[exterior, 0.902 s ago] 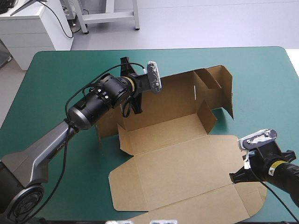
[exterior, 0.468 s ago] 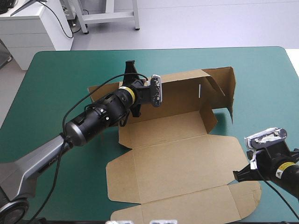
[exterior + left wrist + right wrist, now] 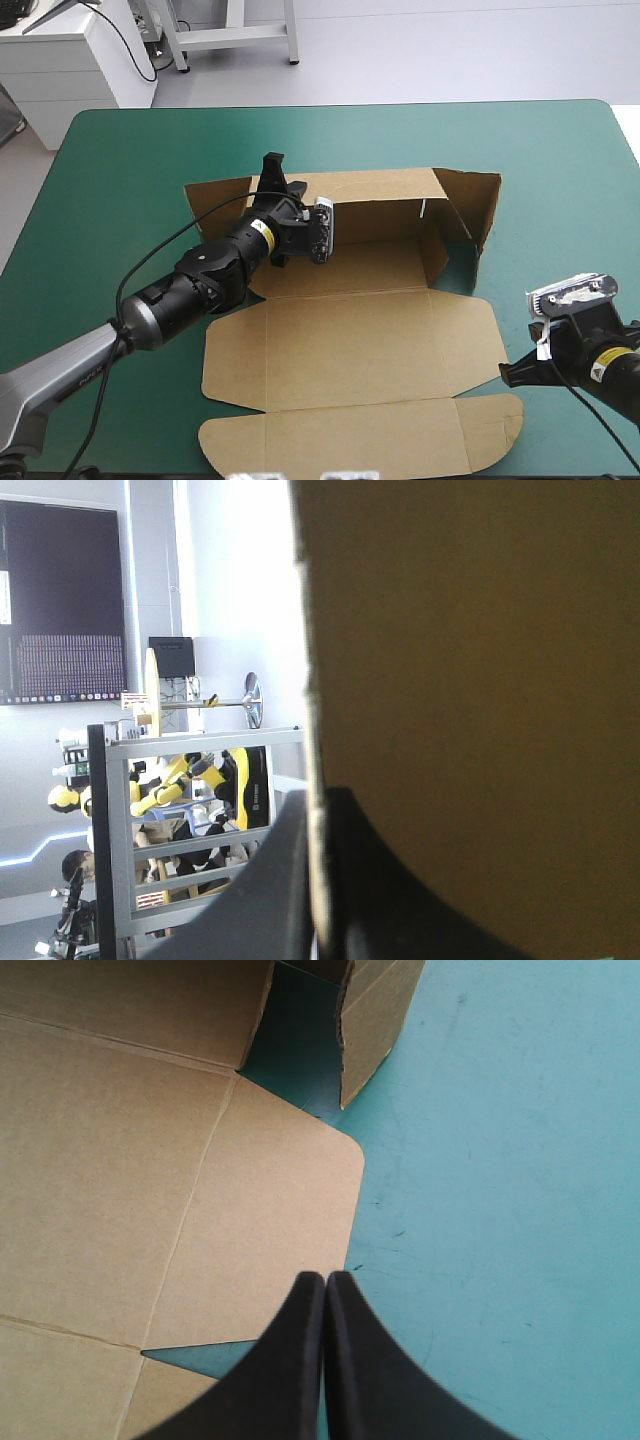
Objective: Fold the box
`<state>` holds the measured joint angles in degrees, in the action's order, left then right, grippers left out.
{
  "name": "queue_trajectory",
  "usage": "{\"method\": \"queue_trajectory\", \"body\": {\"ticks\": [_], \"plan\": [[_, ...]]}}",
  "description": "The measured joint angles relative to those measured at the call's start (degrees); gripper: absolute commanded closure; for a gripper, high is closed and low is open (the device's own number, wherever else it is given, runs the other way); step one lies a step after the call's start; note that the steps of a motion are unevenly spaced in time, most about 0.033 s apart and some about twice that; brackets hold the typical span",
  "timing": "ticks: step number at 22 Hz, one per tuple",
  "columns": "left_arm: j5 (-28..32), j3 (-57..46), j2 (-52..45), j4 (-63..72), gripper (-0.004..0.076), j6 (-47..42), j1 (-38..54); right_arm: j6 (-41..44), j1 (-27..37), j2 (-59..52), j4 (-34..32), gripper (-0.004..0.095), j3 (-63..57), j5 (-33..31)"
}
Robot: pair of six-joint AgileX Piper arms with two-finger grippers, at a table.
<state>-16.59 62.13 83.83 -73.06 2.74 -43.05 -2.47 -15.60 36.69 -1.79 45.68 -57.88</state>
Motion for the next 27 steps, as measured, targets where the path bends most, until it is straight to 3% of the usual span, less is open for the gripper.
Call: {"method": "queue_trajectory", "body": {"ticks": [11, 27], "plan": [[0.4, -6.0, -2.0, -18.7, 0.0731, -19.6, 0.0, 0.6, 0.0, -0.2, 0.0, 0.0928, 0.0, 2.7], [-1.8, -6.0, -2.0, -20.1, 0.0731, -21.7, 0.0, 0.2, 0.0, 3.3, 0.1, 0.0927, 2.1, 8.2]]}}
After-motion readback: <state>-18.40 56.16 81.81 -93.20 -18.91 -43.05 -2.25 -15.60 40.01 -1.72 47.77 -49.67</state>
